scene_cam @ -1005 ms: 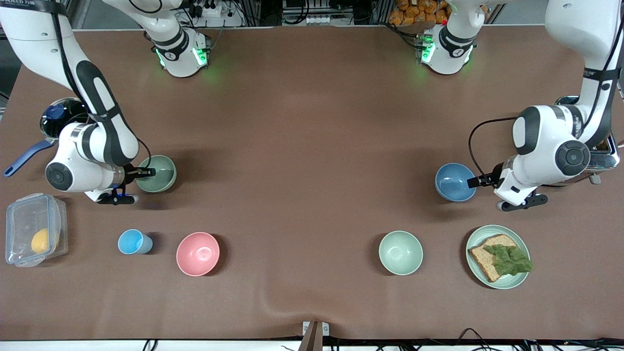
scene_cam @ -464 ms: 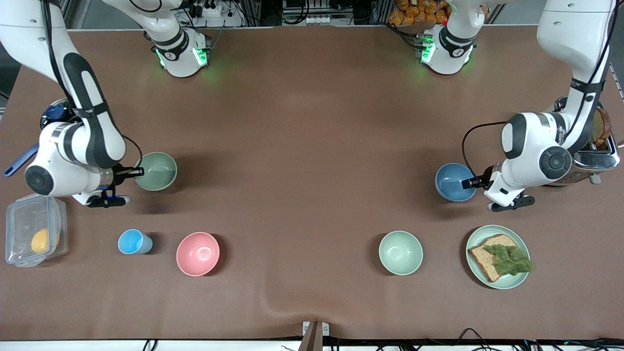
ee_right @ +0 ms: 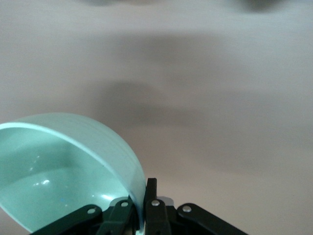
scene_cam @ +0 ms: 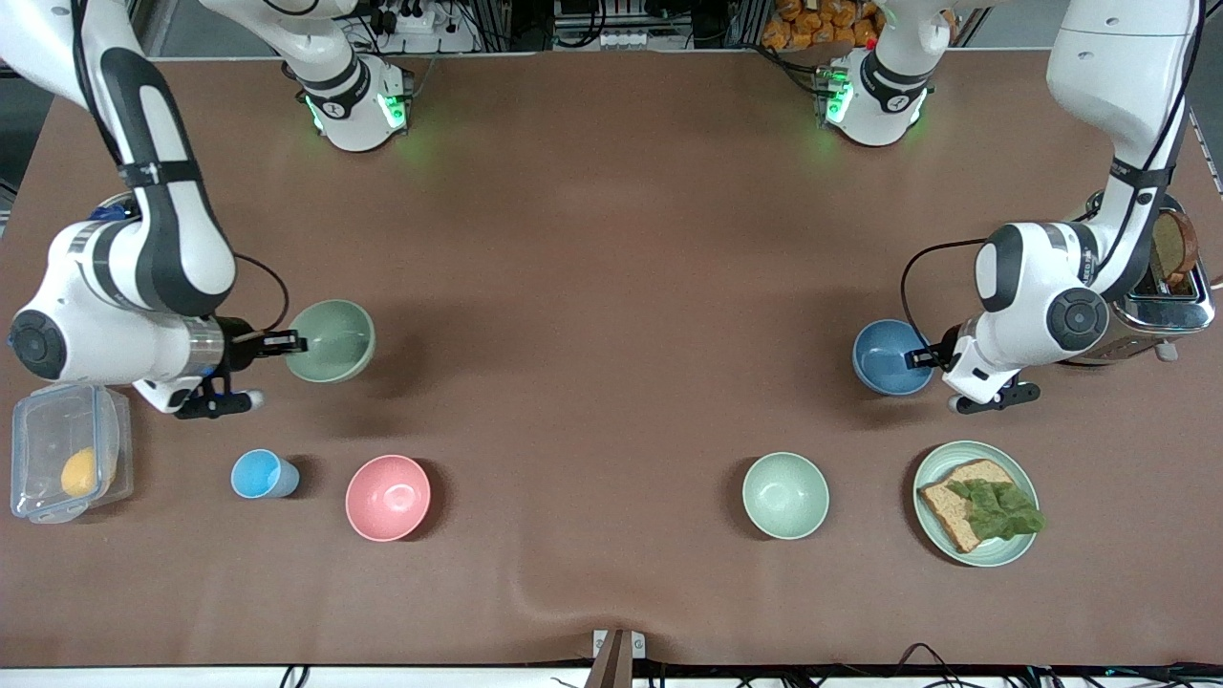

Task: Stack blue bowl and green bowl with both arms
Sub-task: 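Grasp the green bowl with the right gripper while the left gripper grasps the blue bowl, then carry the green bowl with the right gripper toward the table middle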

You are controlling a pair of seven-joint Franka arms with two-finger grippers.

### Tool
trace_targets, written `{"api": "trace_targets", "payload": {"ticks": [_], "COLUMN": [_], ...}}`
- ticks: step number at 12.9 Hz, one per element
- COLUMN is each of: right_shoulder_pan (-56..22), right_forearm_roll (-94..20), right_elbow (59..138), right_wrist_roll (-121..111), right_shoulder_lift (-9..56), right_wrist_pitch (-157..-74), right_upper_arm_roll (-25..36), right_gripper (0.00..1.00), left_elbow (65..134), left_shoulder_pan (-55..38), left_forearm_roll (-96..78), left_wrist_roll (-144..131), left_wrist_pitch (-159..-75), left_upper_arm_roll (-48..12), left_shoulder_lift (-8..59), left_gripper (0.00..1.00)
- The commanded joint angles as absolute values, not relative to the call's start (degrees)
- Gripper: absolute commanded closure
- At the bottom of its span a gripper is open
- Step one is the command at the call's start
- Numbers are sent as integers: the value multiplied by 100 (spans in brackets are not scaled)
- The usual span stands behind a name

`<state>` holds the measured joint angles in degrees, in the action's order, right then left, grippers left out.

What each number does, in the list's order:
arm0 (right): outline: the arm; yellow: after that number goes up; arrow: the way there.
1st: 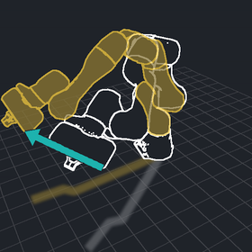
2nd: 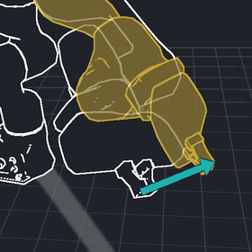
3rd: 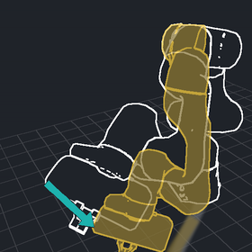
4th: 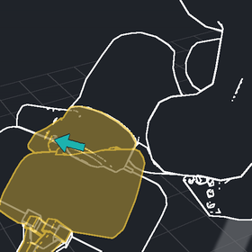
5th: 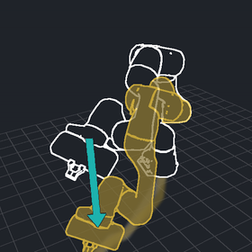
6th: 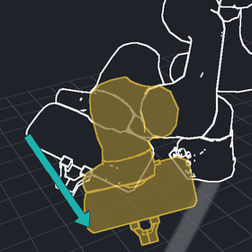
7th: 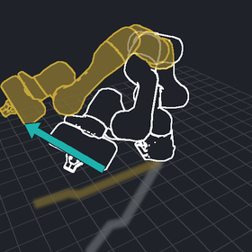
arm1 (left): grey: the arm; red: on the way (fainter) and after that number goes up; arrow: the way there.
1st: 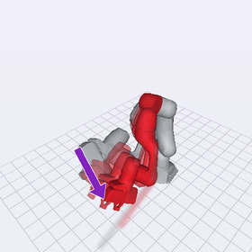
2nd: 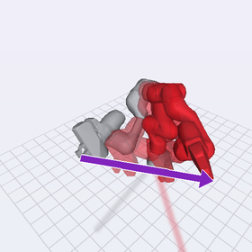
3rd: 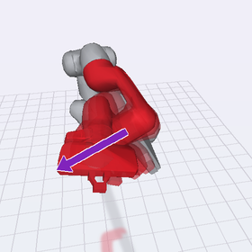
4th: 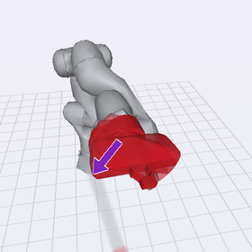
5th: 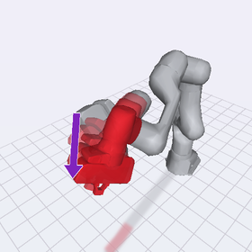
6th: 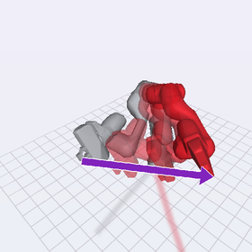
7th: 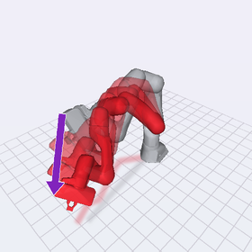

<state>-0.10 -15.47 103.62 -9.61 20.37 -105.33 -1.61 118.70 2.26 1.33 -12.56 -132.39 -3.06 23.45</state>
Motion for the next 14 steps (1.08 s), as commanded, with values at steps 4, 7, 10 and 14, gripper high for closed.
{"api": "trace_targets", "payload": {"ticks": [4,7,10,14], "right_shoulder_pan": [-1535,-2265,-2751,-2935], "right_forearm_roll": [-2364,-2680,-3321,-3683], "right_elbow": [10318,10283,10108,9608], "right_wrist_roll": [497,2001,2539,3057], "right_shoulder_lift": [2267,2539,3180,3734], "right_wrist_pitch": [-11381,-11933,-12786,-12832], "right_upper_arm_roll": [-114,-123,-123,-114], "right_gripper": [100,100,100,100], "left_elbow": [11927,11892,11848,11760], "left_shoulder_pan": [255,246,229,211], "left_forearm_roll": [246,237,237,246], "left_wrist_roll": [-1450,-1450,-1459,-1494], "left_wrist_pitch": [-13386,-13403,-13403,-13368], "left_upper_arm_roll": [-352,-352,-369,-387], "left_shoulder_lift": [2373,2364,2320,2259], "left_gripper": [100,100,100,100]}}
